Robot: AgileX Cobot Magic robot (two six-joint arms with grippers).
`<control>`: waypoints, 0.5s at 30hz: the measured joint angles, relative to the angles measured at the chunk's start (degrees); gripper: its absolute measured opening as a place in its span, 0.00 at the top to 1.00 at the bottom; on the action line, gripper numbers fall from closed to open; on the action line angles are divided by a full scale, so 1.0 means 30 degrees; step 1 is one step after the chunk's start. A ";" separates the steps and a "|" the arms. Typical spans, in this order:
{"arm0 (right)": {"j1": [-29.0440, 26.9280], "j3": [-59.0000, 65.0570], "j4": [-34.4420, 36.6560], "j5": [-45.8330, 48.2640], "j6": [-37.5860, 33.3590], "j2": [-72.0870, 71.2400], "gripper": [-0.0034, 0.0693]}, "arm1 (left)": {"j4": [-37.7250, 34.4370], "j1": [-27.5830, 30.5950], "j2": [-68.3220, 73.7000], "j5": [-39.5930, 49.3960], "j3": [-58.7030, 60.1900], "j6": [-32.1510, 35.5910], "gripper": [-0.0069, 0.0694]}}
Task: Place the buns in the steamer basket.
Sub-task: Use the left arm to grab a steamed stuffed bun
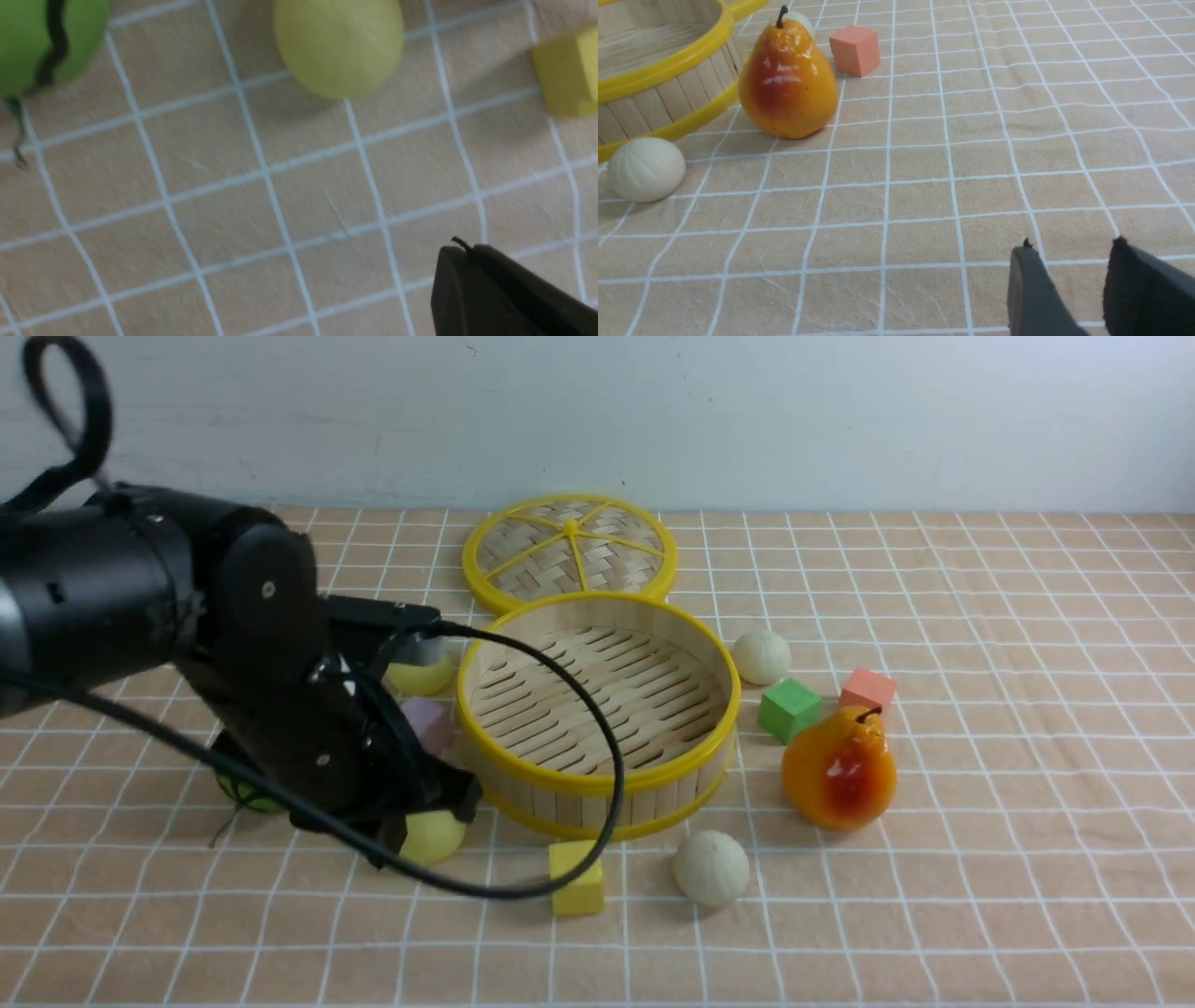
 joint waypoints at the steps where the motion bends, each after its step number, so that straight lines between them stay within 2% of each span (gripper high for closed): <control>1: 0.0000 0.0000 0.0000 0.0000 0.0000 0.0000 0.62 | 0.0291 0.0098 0.0877 -0.0062 -0.0821 -0.0106 0.93; 5: 0.0000 0.0000 0.0000 0.0000 0.0000 0.0000 0.62 | 0.0432 0.0179 0.2328 -0.0112 -0.2130 0.0134 0.92; 7: 0.0000 0.0000 0.0000 0.0000 0.0000 0.0000 0.62 | 0.0432 0.0179 0.2986 -0.0187 -0.2501 0.0380 0.89; 10: 0.0000 0.0000 0.0000 0.0000 0.0000 0.0000 0.62 | 0.0620 0.0179 0.3534 -0.0533 -0.2643 0.0474 0.81; 11: 0.0000 0.0000 0.0000 0.0000 0.0000 0.0000 0.62 | 0.0794 0.0179 0.3693 -0.0825 -0.2661 0.0496 0.74; 13: 0.0000 0.0000 0.0000 0.0000 0.0000 0.0000 0.62 | 0.0893 0.0179 0.3841 -0.1307 -0.2682 0.0510 0.65; 14: 0.0000 0.0000 0.0000 0.0000 0.0000 0.0000 0.62 | 0.0928 0.0179 0.3830 -0.1344 -0.2682 0.0510 0.65; 15: 0.0000 0.0000 0.0000 0.0000 0.0000 0.0000 0.62 | 0.0985 0.0179 0.3983 -0.1754 -0.2682 0.0510 0.58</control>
